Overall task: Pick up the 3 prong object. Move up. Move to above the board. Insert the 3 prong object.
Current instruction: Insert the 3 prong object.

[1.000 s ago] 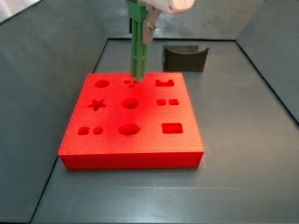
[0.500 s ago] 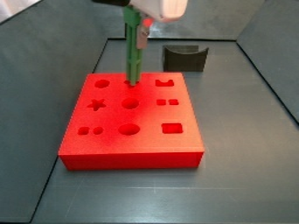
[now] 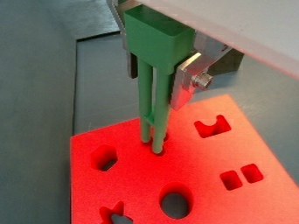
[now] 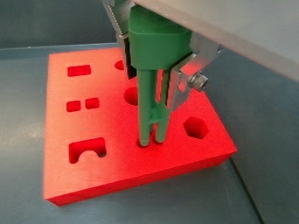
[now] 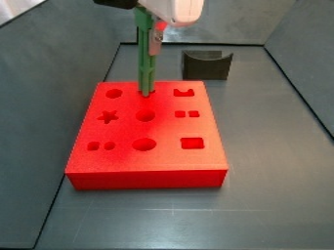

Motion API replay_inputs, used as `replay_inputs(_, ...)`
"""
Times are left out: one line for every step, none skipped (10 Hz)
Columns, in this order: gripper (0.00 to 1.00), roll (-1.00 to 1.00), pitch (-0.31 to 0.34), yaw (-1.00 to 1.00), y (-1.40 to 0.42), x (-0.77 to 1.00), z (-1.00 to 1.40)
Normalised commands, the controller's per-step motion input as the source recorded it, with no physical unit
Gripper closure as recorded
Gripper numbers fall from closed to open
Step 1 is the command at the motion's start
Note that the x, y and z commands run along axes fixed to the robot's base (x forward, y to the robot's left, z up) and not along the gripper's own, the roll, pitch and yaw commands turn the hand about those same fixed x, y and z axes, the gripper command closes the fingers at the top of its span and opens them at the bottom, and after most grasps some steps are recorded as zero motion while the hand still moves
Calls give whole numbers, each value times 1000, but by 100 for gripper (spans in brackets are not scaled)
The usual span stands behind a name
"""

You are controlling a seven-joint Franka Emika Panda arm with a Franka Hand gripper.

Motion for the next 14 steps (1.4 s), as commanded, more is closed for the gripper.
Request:
replay_inputs(100,21,0,-54,0,57,-40)
replay_inputs(100,30,0,-17,0,46,-63)
replay_inputs(100,60,0,0,0,0,-151)
replay_inputs(100,97,0,0,0,0,-220)
replay_inputs(100,70,0,0,0,0,-177)
replay_inputs(100,31,0,0,0,0,-117)
replay_inputs(100,26,0,0,0,0,-137)
replay_inputs(100,54,0,0,0,20,-203)
replay_inputs(100,97,0,0,0,89,-406)
replay_inputs(100,183,0,0,0,97,-649)
replay_inputs(100,271,0,0,0,34,-809)
replay_inputs(100,227,-3,0,0,29,-909)
replay_inputs(100,184,-43,0,0,0,-971)
replay_inputs(100,171,-56,0,0,0,-971)
